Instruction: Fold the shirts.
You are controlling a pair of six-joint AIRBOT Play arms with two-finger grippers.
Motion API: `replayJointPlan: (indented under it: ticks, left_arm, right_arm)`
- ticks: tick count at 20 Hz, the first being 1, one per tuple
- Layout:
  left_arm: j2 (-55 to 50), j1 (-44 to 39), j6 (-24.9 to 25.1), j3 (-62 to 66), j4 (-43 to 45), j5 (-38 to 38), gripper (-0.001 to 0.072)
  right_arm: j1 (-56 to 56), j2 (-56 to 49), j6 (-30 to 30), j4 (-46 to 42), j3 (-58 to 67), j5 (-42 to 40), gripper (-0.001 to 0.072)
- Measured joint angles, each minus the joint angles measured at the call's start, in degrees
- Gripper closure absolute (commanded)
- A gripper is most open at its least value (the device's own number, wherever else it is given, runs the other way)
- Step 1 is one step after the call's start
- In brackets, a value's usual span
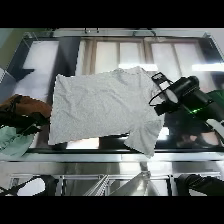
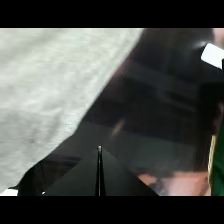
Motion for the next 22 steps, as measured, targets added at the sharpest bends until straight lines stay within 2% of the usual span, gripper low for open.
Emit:
replayJointPlan:
  ticks: [4, 9, 13, 19, 20, 22]
  left_arm:
    - [0.0, 0.0, -0.9, 0.4, 4.6, -1.1, 0.0002]
    - [0.0, 0.1, -1.6, -2.9, 8.7, -0.8, 0.0008]
    - [0.0, 0.1, 0.8, -6.7, 5.0, 2.3, 0.0008]
    - [-4.6, 0.1, 3.8, -9.4, -1.9, 1.1, 0.0012]
    - [-6.0, 0.1, 4.3, -9.2, -2.9, 0.0, 0.0182]
    - [-8.4, 0.1, 6.2, -8.5, -4.0, -0.7, 0.0625]
  right_arm:
    - [-13.5, -0.2, -0.7, 7.2, 0.0, 0.0, 0.0704]
    - [-27.5, -0.2, -8.8, 26.3, 0.0, -1.6, 0.0703]
    - [-31.7, -0.2, -14.4, 38.6, 0.0, -2.7, 0.0703]
    - [-33.1, -0.2, -17.0, 44.3, 0.0, -3.9, 0.0703]
    - [-33.2, -0.2, -17.2, 44.6, 0.0, -3.8, 0.0704]
    - [-33.5, -0.2, -17.4, 45.1, 0.0, -3.8, 0.0704]
